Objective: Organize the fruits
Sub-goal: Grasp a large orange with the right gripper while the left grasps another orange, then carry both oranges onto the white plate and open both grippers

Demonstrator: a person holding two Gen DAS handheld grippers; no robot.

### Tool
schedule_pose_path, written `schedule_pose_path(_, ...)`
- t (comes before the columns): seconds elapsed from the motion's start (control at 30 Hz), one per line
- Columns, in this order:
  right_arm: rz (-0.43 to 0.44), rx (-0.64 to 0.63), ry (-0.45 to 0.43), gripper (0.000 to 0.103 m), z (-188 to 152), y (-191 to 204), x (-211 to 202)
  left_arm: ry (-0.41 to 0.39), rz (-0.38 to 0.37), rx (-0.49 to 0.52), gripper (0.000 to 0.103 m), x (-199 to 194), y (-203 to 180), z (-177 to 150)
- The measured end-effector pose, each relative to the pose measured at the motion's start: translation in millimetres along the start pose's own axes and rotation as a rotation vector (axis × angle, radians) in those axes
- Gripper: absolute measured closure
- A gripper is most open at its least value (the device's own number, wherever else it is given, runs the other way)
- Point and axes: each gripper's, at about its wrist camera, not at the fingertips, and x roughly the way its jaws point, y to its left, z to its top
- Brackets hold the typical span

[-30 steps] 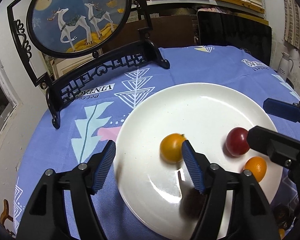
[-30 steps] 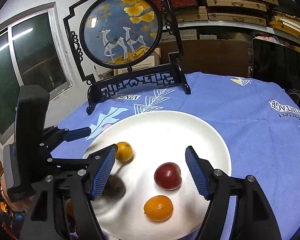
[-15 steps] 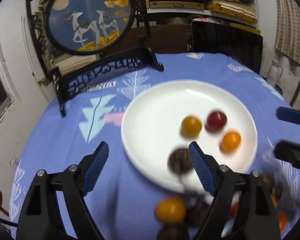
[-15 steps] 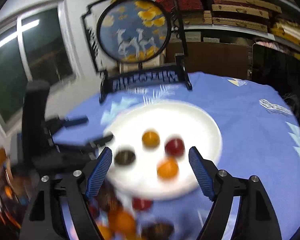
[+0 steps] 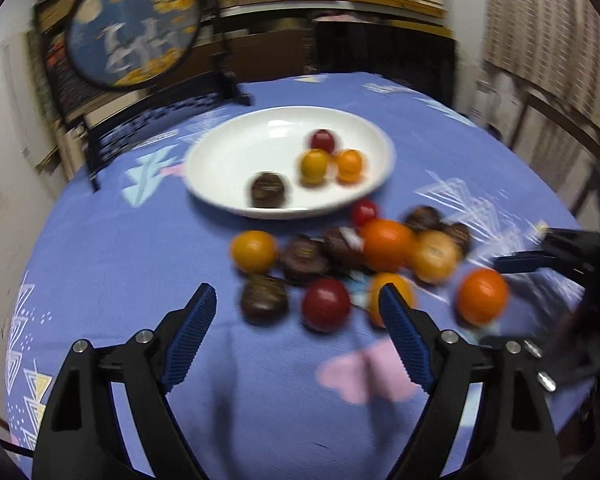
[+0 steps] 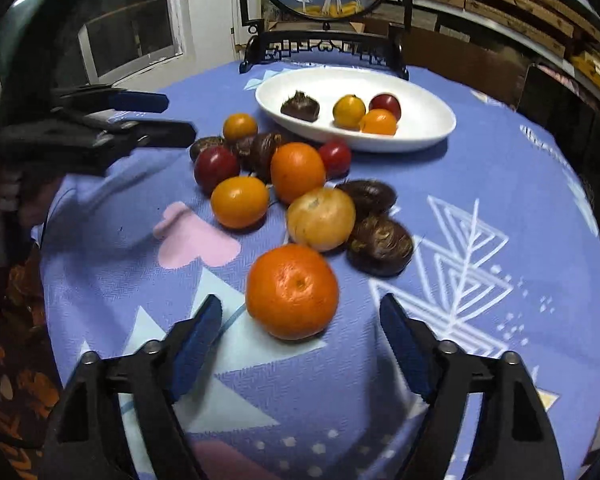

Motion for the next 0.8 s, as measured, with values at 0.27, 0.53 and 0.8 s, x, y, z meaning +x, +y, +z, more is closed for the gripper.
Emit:
schedule_pose_path(0.27, -0.002, 0.033, -0.016, 0.058, -8, -10, -14, 0.052, -0.039, 0.153, 0.032, 23, -65, -2)
schedule_pose_path(0.53, -0.006, 0.094, -0.045, 0.058, -20, -24, -26, 0.122, 0.013, 0.161, 0.057, 56, -75, 1)
schedule_pose_path(0.8, 0.019, 0.097, -0.069, 0.058, -14, -26, -29, 0.062, -0.059, 0.115, 0.068, 29, -63, 8)
